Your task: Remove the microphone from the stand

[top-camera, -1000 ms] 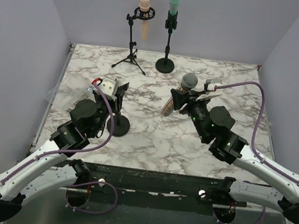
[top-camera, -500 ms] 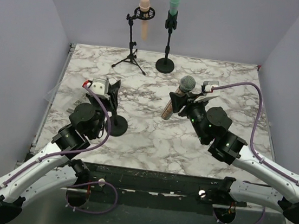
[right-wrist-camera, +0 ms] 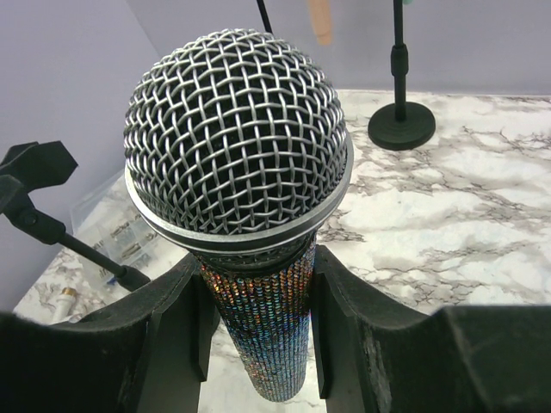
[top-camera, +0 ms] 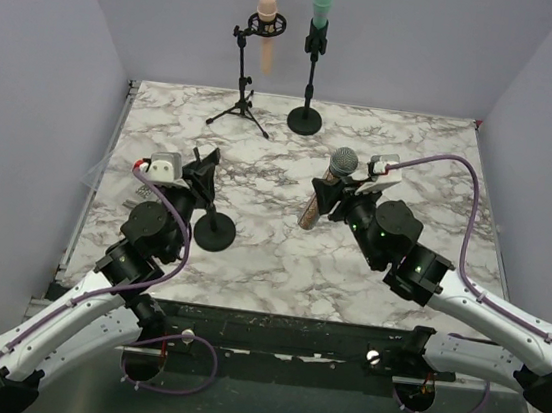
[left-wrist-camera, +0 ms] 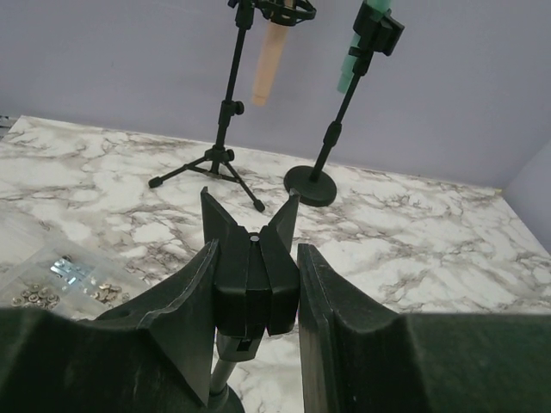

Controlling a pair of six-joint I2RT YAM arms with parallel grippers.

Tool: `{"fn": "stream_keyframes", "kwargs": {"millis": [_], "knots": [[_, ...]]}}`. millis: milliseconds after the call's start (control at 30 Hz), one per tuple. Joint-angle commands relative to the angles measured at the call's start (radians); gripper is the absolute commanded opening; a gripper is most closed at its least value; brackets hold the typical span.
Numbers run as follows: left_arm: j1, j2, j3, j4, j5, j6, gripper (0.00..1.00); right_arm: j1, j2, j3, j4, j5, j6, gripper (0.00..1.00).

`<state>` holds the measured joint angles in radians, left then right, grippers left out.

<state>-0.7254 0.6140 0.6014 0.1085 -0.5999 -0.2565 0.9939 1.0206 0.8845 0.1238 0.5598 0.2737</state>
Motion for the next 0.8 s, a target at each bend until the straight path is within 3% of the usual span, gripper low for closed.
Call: {"fn": "stream_keyframes", "kwargs": {"millis": [0, 667, 767], "knots": [[-0.003, 0.065, -0.112, -0.247, 0.029, -0.125, 0.0, 0.004, -0.02, -0.007, -0.001, 0.007, 0.024, 0.01], [-0.003, 0.102, -0.137, -0.267, -0.002, -0.183, 0.0, 0.002, -0.059, -0.036, -0.03, 0.02, 0.04, 0.01], [-0.004, 0.091, -0.122, -0.284, -0.004, -0.185, 0.09, 0.003, -0.061, -0.039, -0.031, 0.022, 0.041, 0.01]]}}
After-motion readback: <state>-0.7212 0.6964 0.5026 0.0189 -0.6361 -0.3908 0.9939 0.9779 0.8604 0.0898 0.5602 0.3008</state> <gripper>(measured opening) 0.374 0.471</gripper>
